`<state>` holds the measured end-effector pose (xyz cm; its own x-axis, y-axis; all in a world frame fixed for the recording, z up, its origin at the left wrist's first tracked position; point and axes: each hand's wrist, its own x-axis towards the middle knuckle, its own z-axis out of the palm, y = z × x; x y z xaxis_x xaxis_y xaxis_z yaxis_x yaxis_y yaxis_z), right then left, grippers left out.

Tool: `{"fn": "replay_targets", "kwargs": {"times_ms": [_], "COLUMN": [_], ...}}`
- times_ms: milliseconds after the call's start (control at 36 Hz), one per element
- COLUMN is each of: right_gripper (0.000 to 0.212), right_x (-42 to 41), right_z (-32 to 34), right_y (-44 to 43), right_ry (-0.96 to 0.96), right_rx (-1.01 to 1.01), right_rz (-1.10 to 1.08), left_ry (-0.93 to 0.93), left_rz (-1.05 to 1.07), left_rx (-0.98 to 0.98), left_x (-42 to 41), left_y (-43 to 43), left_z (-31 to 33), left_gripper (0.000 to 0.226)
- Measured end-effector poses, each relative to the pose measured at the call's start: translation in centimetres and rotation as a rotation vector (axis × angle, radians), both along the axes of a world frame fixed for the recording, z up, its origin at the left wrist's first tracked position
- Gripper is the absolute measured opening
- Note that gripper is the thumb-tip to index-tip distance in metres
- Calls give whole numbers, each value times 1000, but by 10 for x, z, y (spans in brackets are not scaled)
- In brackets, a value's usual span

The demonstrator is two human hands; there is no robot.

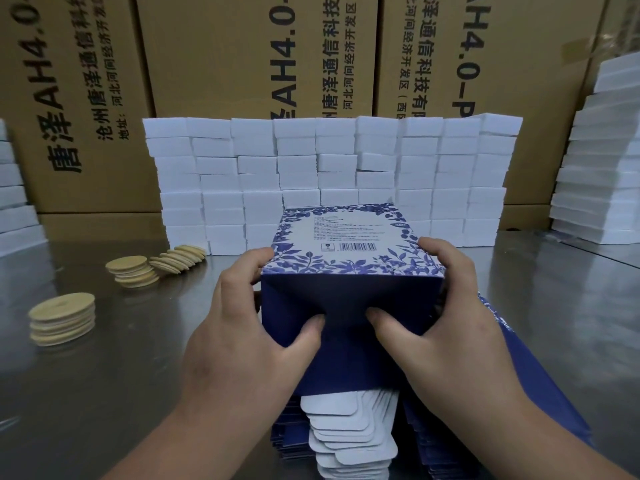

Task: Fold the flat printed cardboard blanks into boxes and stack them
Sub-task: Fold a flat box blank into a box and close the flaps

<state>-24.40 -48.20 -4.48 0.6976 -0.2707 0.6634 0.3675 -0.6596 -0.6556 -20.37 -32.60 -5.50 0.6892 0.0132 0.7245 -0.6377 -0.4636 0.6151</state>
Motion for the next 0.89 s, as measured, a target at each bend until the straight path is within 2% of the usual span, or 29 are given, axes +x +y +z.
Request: {"fn": "replay_targets", "kwargs": {"times_ms": [556, 889], "right_gripper": [66, 64], "right_x": [1, 0], "right_z": [-1, 1], "right_y": [-1, 0], "right_ry": [-14, -5], "right_rx": [-30, -29], "right_rz": [-39, -37], "left_ry": [-43, -8], "left_rz": [70, 89], "left_rx": [0, 11], "left_x": [-1, -7], "left_y": [-2, -2], "left_z": [0, 6], "left_gripper": [74, 74]}}
